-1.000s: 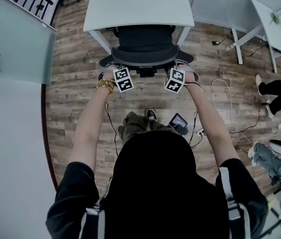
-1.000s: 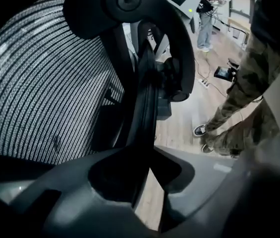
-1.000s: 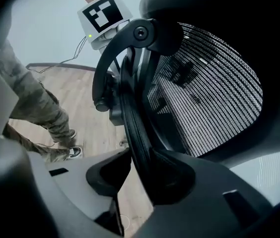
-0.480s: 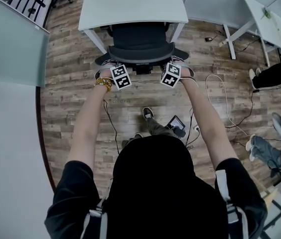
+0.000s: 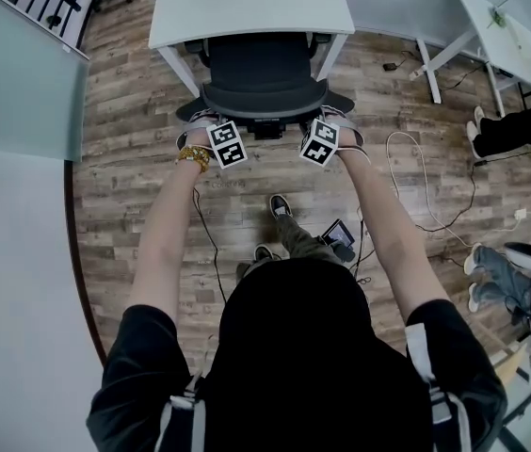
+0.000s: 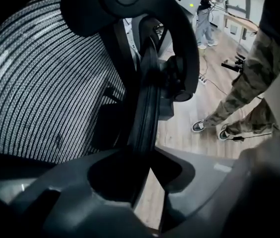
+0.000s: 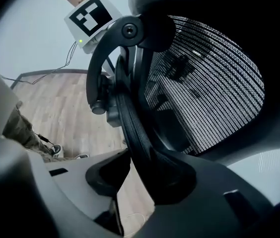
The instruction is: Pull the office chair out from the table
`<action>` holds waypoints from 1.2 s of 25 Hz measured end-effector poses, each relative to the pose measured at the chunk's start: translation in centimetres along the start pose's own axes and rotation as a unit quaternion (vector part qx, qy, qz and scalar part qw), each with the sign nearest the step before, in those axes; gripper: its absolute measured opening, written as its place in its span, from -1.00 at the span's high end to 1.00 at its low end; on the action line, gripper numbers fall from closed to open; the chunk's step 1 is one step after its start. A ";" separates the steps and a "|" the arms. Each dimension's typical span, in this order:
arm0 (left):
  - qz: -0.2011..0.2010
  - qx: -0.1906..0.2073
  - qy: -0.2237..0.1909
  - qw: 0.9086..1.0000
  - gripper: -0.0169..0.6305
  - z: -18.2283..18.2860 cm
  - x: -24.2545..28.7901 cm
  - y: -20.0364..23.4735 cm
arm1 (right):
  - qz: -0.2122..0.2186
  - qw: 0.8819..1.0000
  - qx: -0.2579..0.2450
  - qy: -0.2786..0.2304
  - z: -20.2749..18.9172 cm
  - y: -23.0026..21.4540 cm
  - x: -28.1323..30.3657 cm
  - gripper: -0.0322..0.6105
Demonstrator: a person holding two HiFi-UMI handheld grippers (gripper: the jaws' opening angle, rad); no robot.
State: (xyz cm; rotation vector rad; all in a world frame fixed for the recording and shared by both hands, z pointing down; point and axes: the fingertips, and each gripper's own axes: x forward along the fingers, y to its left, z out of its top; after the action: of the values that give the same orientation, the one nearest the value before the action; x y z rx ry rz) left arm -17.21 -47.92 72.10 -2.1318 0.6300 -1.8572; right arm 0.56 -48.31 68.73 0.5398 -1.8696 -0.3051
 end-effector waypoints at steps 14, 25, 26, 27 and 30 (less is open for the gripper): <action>0.022 0.003 -0.015 1.000 0.55 0.8 -2.0 -4.1 | 0.008 1.000 0.006 0.016 -1.6 3.3 -1.7 0.50; 0.027 0.001 -0.011 1.000 0.55 0.1 -3.1 -6.1 | 0.004 1.000 0.010 0.017 -1.3 5.7 -2.8 0.50; 0.027 0.001 -0.011 1.000 0.55 0.1 -3.2 -6.3 | 0.005 1.000 0.009 0.017 -1.4 5.9 -3.1 0.50; 0.026 0.002 -0.010 1.000 0.55 0.1 -3.3 -6.5 | 0.007 1.000 0.010 0.016 -1.4 6.2 -3.3 0.50; 0.026 0.005 -0.010 1.000 0.55 0.1 -3.8 -7.4 | 0.007 1.000 0.008 0.015 -1.6 7.0 -3.7 0.50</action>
State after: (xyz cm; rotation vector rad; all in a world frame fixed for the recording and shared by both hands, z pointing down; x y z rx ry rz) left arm -16.31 -39.64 72.09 -2.1042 0.6639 -1.8044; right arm 1.57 -40.31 69.46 0.5395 -1.8472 -0.2718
